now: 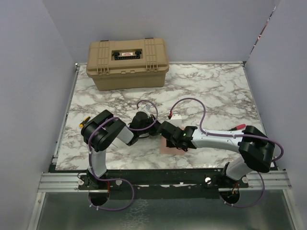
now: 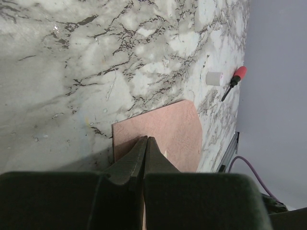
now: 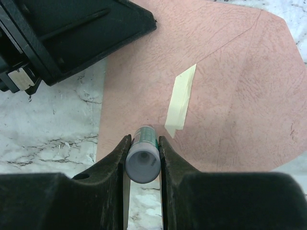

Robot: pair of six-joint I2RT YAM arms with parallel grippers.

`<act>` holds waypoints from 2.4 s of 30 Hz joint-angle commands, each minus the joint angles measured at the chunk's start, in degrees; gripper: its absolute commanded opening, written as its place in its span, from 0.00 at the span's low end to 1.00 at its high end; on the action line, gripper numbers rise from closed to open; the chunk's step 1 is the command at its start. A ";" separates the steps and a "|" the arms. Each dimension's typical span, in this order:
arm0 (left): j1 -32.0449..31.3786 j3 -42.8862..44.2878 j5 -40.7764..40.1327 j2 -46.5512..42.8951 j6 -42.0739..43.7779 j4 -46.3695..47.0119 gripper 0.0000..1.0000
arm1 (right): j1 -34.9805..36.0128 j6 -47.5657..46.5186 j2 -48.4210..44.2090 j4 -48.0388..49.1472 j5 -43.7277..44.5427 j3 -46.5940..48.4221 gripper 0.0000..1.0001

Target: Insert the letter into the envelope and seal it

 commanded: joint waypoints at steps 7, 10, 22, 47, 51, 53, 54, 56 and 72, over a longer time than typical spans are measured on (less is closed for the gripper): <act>1.26 -2.65 -5.20 4.29 3.76 -13.20 0.00 | -4.97 1.44 4.77 -6.11 4.93 3.97 0.00; 1.31 -2.41 -4.86 4.57 3.81 -13.20 0.00 | -5.84 -0.26 5.92 -4.70 4.85 5.51 0.00; 1.61 -2.65 -4.87 4.49 3.57 -13.20 0.00 | -5.67 -3.12 5.54 -0.77 -1.04 5.26 0.00; 1.87 -2.20 -4.31 3.51 3.52 -13.20 0.00 | -2.60 1.13 3.82 -4.54 4.56 4.91 0.00; 2.12 -2.47 -4.11 3.23 3.68 -13.22 0.00 | -3.27 1.78 5.32 -5.08 5.64 6.53 0.00; 2.27 -2.52 -3.83 3.14 3.80 -13.20 0.00 | -4.00 1.86 5.88 -4.64 5.65 6.62 0.00; 2.34 -2.55 -3.78 3.15 3.88 -13.20 0.00 | -4.39 1.86 6.21 -4.50 5.53 6.67 0.00; 2.55 -2.63 -3.77 3.14 3.97 -13.20 0.00 | -5.02 1.67 6.59 -4.06 5.34 6.86 0.00; 3.02 -2.62 -2.93 3.44 4.07 -13.20 0.00 | -5.99 0.65 10.32 -2.82 2.71 10.61 0.00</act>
